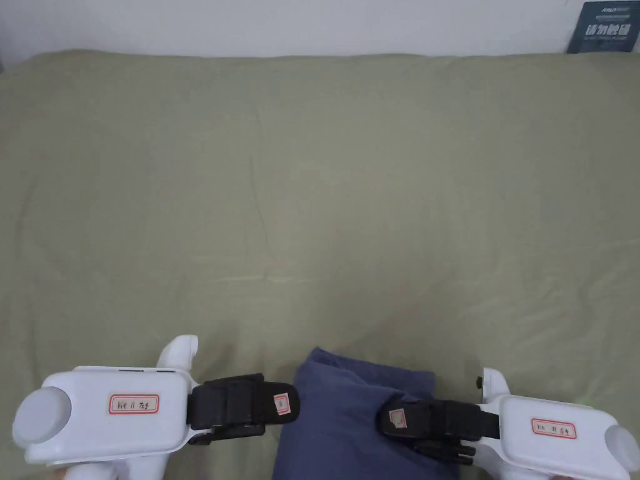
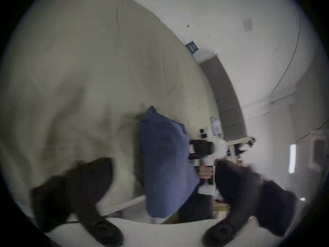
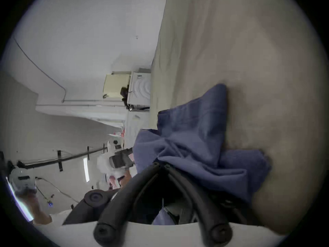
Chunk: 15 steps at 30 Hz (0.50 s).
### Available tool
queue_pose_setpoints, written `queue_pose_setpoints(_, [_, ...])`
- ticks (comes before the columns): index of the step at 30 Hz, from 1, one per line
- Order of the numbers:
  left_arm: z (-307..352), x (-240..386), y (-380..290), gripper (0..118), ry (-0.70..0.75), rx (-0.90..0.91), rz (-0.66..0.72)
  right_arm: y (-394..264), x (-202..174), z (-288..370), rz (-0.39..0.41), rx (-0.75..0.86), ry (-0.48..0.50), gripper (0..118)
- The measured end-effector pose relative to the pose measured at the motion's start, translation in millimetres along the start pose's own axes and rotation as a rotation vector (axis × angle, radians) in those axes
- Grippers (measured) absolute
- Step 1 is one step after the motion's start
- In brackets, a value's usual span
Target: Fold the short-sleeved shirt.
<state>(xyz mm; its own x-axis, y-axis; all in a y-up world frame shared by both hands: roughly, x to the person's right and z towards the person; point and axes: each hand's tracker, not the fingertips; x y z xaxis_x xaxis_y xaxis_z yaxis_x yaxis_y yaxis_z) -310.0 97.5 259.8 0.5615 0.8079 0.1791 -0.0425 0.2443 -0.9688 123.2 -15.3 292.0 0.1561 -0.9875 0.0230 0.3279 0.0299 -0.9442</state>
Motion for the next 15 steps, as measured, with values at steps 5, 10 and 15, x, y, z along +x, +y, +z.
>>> queue_pose_setpoints(5, [-35.9,-14.3,3.6,118,-0.014,-0.073,0.042,-6.2,-0.6,-1.0,-0.039,0.006,0.067,0])
queue_pose_setpoints(10, [-54.6,-7.4,3.3,55,-0.008,-0.092,0.034,-6.1,-6.2,-2.8,-0.042,0.000,0.074,0])
queue_pose_setpoints(15, [-42.9,-5.7,2.4,41,0.028,-0.080,0.047,-6.7,-28.4,-3.1,0.022,-0.003,-0.026,0])
